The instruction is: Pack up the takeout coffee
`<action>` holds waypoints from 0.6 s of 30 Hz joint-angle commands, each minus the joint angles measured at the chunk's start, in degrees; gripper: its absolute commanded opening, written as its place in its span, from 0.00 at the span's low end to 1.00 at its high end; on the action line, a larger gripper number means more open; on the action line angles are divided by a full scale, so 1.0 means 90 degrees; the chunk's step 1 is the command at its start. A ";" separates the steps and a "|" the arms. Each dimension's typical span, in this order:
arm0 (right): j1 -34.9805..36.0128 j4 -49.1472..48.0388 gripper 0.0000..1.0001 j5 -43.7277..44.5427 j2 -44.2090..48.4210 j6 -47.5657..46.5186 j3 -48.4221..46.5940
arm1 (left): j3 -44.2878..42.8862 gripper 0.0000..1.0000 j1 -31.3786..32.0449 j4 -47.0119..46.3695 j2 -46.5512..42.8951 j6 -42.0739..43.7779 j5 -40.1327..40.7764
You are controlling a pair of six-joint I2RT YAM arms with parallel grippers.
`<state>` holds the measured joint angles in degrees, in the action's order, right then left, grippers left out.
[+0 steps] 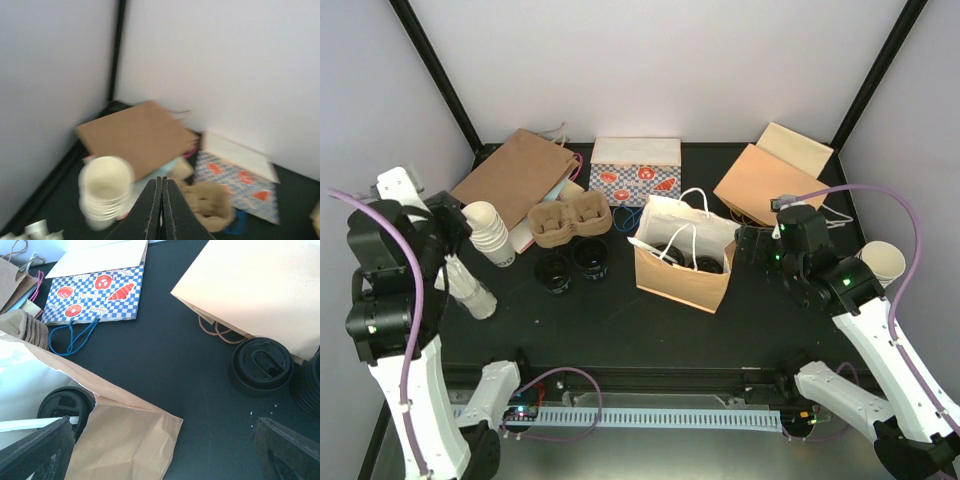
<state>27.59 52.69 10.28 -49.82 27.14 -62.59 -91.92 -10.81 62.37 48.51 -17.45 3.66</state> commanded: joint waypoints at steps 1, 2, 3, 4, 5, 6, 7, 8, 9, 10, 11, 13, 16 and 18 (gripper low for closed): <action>-0.0030 -0.0046 1.00 -0.0012 -0.0001 -0.0056 0.0001 | 0.0800 0.02 -0.0033 -0.1879 -0.0506 -0.0274 -0.2977; -0.0029 -0.0044 1.00 -0.0010 -0.0009 -0.0057 -0.0020 | 0.1076 0.01 -0.0037 -0.2453 -0.0621 -0.0447 -0.3746; -0.0029 -0.0040 1.00 -0.0011 -0.0008 -0.0056 -0.0024 | 0.1322 0.02 -0.0032 -0.3029 -0.0727 -0.0647 -0.4369; -0.0020 -0.0041 1.00 -0.0010 -0.0002 -0.0062 -0.0028 | 0.1586 0.01 -0.0032 -0.3624 -0.0801 -0.0891 -0.4982; -0.0022 -0.0035 1.00 -0.0020 0.0004 -0.0057 -0.0028 | 0.1924 0.02 -0.0030 -0.4214 -0.0877 -0.1134 -0.5489; -0.0028 -0.0044 1.00 -0.0023 0.0003 -0.0057 -0.0028 | 0.2069 0.01 -0.0031 -0.4790 -0.0922 -0.1405 -0.5903; -0.0026 -0.0046 1.00 -0.0029 0.0008 -0.0059 -0.0028 | 0.2242 0.02 -0.0026 -0.5224 -0.0935 -0.1640 -0.6267; -0.0029 -0.0049 1.00 -0.0045 0.0008 -0.0060 -0.0031 | 0.2446 0.02 -0.0014 -0.5707 -0.0944 -0.1947 -0.6596; -0.0029 -0.0044 1.00 -0.0050 0.0009 -0.0057 -0.0038 | 0.2576 0.02 -0.0007 -0.6360 -0.0944 -0.2265 -0.6927; -0.0028 -0.0041 1.00 -0.0048 0.0009 -0.0056 -0.0038 | 0.2675 0.02 0.0028 -0.6779 -0.0938 -0.2554 -0.7089; -0.0026 -0.0044 1.00 -0.0056 0.0013 -0.0060 -0.0038 | 0.2737 0.02 0.0073 -0.7082 -0.0940 -0.2790 -0.7162; -0.0024 -0.0044 1.00 -0.0054 0.0018 -0.0058 -0.0047 | 0.2789 0.01 0.0249 -0.7515 -0.0925 -0.3025 -0.7203; -0.0029 -0.0054 1.00 -0.0093 0.0011 -0.0065 -0.0065 | 0.2723 0.02 0.0714 -0.7698 -0.0813 -0.3035 -0.7086; -0.0029 -0.0037 1.00 -0.0088 0.0009 -0.0049 -0.0093 | 0.2698 0.02 0.1025 -0.7746 -0.0720 -0.3024 -0.6877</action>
<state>27.59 52.69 9.98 -49.82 27.11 -62.59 -66.39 -5.56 1.63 41.12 -41.25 -55.96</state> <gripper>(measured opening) 1.000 0.019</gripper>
